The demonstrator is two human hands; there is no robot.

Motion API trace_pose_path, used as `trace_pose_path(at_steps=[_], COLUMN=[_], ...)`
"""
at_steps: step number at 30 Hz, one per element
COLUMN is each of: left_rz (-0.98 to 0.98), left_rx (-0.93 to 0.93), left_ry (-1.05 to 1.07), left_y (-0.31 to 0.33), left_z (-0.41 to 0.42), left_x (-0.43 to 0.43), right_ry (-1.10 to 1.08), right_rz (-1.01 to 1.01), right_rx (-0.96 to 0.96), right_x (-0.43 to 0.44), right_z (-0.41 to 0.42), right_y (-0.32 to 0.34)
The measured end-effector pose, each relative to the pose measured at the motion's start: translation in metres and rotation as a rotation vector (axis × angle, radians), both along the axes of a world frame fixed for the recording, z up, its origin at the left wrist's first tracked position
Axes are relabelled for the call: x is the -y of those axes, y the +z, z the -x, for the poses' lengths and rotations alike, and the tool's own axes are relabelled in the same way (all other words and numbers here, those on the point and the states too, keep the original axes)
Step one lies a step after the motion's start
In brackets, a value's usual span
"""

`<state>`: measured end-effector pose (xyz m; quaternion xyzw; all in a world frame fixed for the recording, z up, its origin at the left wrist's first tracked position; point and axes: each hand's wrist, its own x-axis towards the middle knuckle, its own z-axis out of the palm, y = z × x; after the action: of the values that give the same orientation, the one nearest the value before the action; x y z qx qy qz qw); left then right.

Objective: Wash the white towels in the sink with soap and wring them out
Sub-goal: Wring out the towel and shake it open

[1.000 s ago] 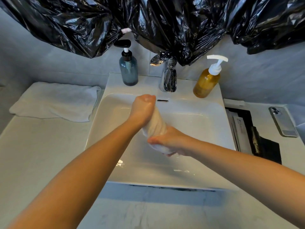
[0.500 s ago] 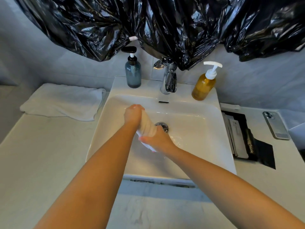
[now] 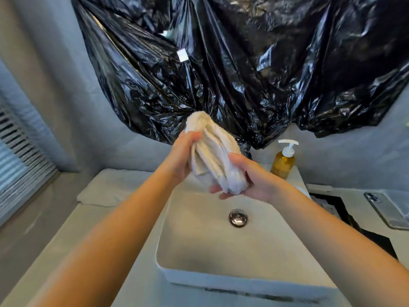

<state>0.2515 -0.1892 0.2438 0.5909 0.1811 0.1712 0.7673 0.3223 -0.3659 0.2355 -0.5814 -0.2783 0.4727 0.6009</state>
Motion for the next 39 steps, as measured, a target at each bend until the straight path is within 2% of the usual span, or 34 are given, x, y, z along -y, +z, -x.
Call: trace_pose_path(at_steps=[2, 4, 7, 8, 10, 12, 14, 16, 18, 20, 22, 24, 25, 27, 28, 29, 30, 33, 36, 39], left_rz=[-0.201, -0.482, -0.894, -1.024, -1.195, -1.236, -1.222, -1.244, -1.282, -1.205, -1.139, -1.211, -1.274, -1.493, -1.571, -1.567, -1.474, -1.012, -0.59, -0.35], left_rx=[0.022, 0.01, -0.113, -0.179, -0.295, -0.347, -0.367, -0.377, -0.357, -0.314, -0.053, 0.161, 0.171, 0.029, -0.052, -0.086, -0.079, -0.159, -0.22, -0.287], left_ry=[0.02, 0.027, -0.09, -0.16, -0.244, -0.283, -0.292, -0.237, -0.077, 0.217, 0.404, 0.314, 0.225, 0.154, 0.193, 0.252, 0.308, 0.445, 0.412, 0.312], left_y=[0.025, 0.049, 0.08, 0.088, 0.097, 0.097, 0.096, 0.095, 0.092, 0.086, 0.081, 0.084, 0.086, 0.086, 0.084, 0.084, 0.085, 0.093, 0.102, 0.107], left_z=[0.006, 0.015, 0.035, 0.043, 0.059, 0.074, 0.085, 0.094, 0.104, 0.119, 0.138, 0.154, 0.157, 0.151, 0.144, 0.138, 0.133, 0.122, 0.119, 0.123], left_x=[-0.009, -0.018, -0.038, -0.047, -0.066, -0.086, -0.101, -0.111, -0.117, -0.116, -0.109, -0.098, -0.093, -0.09, -0.091, -0.092, -0.097, -0.122, -0.14, -0.145], right_ry=[-0.068, -0.193, -0.34, -0.369, -0.441, -0.502, -0.434, -0.344, -0.28, -0.27, -0.268, -0.272, -0.271, -0.245, -0.252, -0.239, -0.22, -0.187, -0.158, -0.174], right_rz=[0.094, 0.153, 0.268, 0.288, 0.234, 0.083, -0.057, -0.12, -0.141, -0.123, -0.091, -0.067, -0.048, -0.05, -0.049, -0.039, -0.032, 0.06, 0.122, 0.091], right_rx=[0.241, 0.465, 0.779, 0.825, 0.743, 0.501, 0.277, 0.151, 0.087, 0.027, -0.021, -0.062, -0.079, -0.115, -0.133, -0.15, -0.166, -0.096, 0.03, 0.119], right_x=[-0.012, -0.021, -0.027, -0.029, -0.034, -0.042, -0.054, -0.073, -0.095, -0.118, -0.138, -0.155, -0.163, -0.176, -0.181, -0.184, -0.185, -0.189, -0.192, -0.199], right_z=[0.001, 0.007, 0.006, 0.005, 0.008, 0.019, 0.032, 0.042, 0.05, 0.057, 0.064, 0.071, 0.072, 0.079, 0.082, 0.085, 0.087, 0.081, 0.081, 0.086], right_y=[0.014, 0.032, 0.054, 0.059, 0.072, 0.085, 0.098, 0.107, 0.115, 0.119, 0.12, 0.119, 0.117, 0.118, 0.12, 0.123, 0.125, 0.12, 0.107, 0.098])
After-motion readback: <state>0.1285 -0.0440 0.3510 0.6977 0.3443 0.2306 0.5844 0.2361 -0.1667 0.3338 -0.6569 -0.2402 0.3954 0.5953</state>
